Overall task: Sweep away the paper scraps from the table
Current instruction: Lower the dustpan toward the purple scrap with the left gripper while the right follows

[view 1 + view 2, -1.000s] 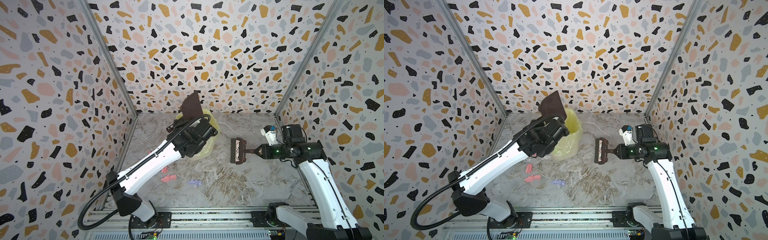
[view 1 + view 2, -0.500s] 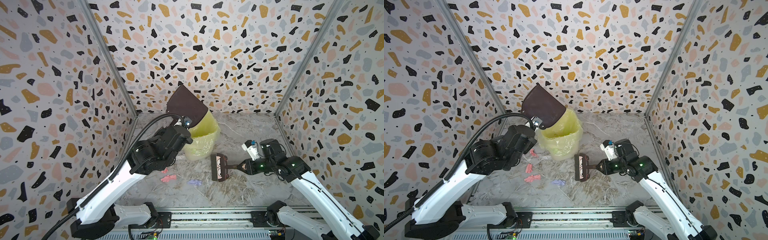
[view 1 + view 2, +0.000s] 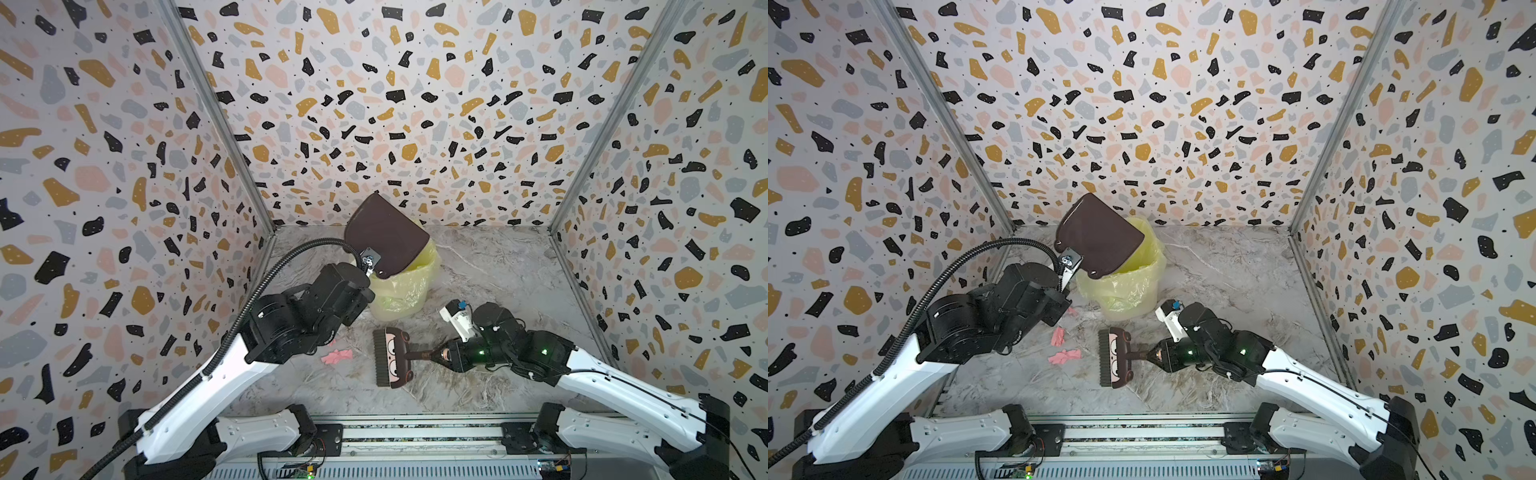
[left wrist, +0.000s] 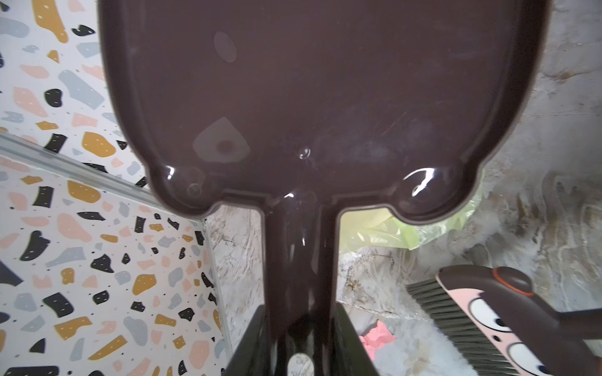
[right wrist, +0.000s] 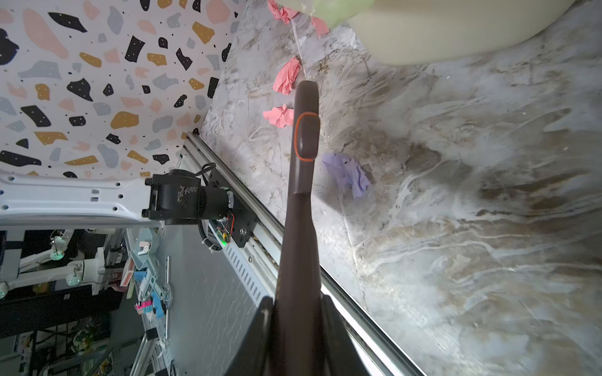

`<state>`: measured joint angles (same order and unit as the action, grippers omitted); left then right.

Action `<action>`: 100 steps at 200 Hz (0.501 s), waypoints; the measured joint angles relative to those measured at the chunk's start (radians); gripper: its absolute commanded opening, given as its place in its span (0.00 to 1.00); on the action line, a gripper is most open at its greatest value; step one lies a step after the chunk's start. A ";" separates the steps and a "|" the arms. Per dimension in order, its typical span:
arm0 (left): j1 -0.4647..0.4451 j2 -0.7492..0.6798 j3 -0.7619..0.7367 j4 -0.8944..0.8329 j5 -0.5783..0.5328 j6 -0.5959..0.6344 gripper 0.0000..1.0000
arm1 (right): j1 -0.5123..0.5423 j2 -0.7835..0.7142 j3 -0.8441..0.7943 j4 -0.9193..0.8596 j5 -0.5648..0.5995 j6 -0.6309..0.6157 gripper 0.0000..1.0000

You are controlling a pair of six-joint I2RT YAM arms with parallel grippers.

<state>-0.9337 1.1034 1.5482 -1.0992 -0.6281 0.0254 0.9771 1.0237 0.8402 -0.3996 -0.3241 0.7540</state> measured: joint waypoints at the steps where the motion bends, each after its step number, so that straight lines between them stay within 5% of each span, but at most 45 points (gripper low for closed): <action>1: 0.000 -0.001 0.000 0.000 0.003 -0.001 0.00 | 0.002 0.006 -0.002 0.006 0.000 0.003 0.00; 49: -0.011 -0.038 -0.037 -0.043 0.125 -0.050 0.00 | 0.018 0.153 -0.012 0.079 0.033 0.050 0.00; 100: -0.113 -0.040 -0.069 -0.094 0.237 -0.159 0.00 | -0.042 0.027 -0.037 -0.039 0.070 0.052 0.00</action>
<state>-1.0462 1.0637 1.4788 -1.1934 -0.3908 -0.1341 0.9348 1.0512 0.8032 -0.4389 -0.2543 0.8059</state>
